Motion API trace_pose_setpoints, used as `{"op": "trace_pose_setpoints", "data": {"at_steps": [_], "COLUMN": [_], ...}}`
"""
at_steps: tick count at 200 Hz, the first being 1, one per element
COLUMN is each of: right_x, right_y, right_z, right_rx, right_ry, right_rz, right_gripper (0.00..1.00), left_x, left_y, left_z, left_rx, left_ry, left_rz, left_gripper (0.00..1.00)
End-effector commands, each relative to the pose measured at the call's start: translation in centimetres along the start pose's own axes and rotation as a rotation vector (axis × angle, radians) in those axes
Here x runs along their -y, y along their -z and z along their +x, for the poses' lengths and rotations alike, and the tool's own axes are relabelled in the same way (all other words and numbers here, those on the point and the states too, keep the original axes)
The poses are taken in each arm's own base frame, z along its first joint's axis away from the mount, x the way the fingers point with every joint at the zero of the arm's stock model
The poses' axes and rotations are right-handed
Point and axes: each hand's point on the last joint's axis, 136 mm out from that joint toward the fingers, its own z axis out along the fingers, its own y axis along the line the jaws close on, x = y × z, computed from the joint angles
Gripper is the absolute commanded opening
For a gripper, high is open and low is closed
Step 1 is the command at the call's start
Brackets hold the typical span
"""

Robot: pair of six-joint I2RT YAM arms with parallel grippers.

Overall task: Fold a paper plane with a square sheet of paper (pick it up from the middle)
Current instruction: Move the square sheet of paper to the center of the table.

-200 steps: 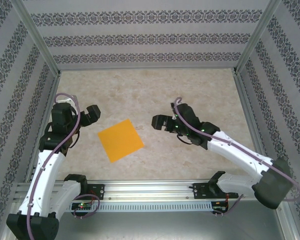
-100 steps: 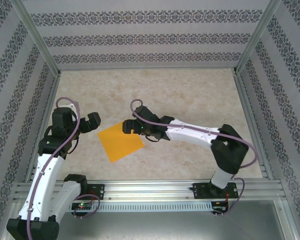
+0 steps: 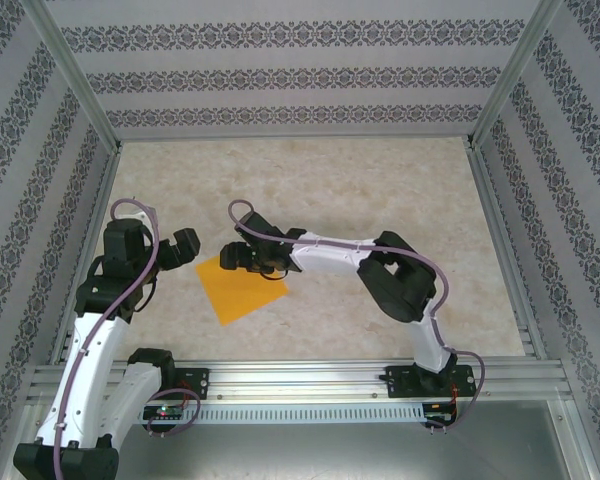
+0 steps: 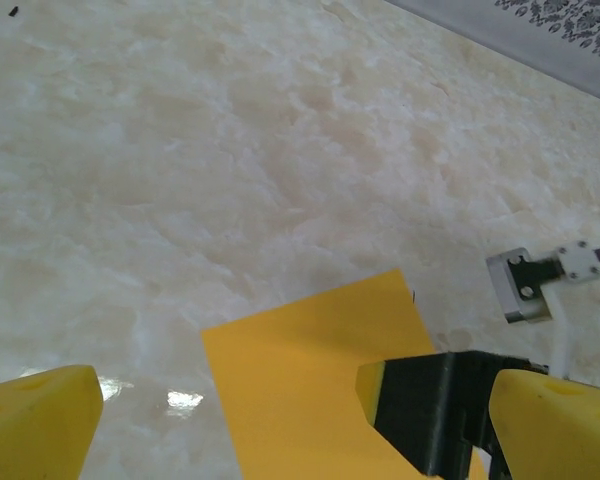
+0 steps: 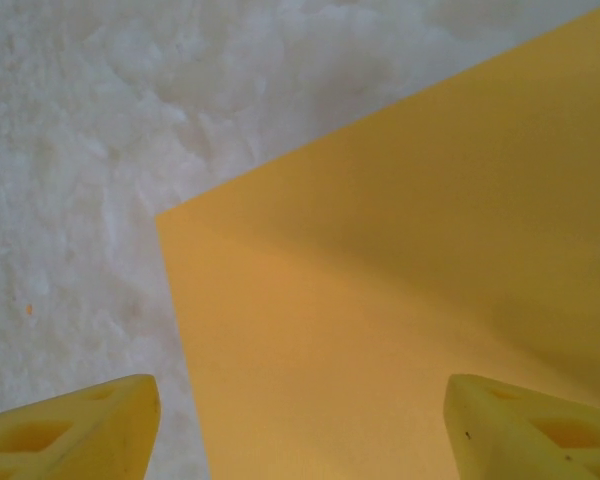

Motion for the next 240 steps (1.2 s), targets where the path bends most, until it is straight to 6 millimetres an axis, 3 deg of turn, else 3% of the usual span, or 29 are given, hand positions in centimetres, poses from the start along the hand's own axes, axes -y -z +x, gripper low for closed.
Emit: {"op": "trace_pose_setpoints", "data": {"at_steps": [1,31,67,89,119,133,156,173,203,240], "right_x": [-0.8,0.9,6.4,10.6,17.3,19.2,20.8,20.7,17.5,17.4], "right_y": [-0.9,-2.7,-3.4,-1.8,2.0,3.9,6.2,8.3,11.5,11.6], "right_z": [-1.8,-2.6,-2.7,-3.0,-3.2,-3.3,-3.4,-3.9,-5.4,-2.1], "right_rx": [-0.052,-0.099,-0.104,-0.077,0.000,0.045,0.056,0.082,0.161,0.113], "right_ry": [-0.006,-0.023,-0.109,-0.183,-0.308,-0.341,-0.350,-0.323,-0.208,-0.214], "right_rz": [-0.089,-0.064,0.041,0.119,0.236,0.236,0.250,0.307,0.304,0.308], "right_gripper": [0.73,0.73,0.72,0.70,0.69,0.69,0.69,0.69,0.74,0.74], "left_x": [-0.6,0.0,2.3,3.6,4.7,5.2,6.5,7.6,8.2,7.9], "left_y": [0.6,-0.2,-2.2,-3.8,-6.1,-6.8,-7.6,-8.0,-8.4,-8.1], "left_z": [0.1,0.8,2.7,4.2,5.7,6.2,6.8,7.5,8.7,9.9], "left_rx": [0.013,-0.008,-0.121,-0.217,-0.298,-0.322,-0.348,-0.377,-0.409,-0.439], "left_ry": [0.012,0.029,0.100,0.172,0.205,0.190,0.162,0.114,0.052,0.046], "left_rz": [-0.022,0.027,0.171,0.252,0.287,0.289,0.297,0.296,0.272,0.265], "left_gripper": [1.00,1.00,1.00,1.00,1.00,1.00,1.00,1.00,1.00,1.00]}}
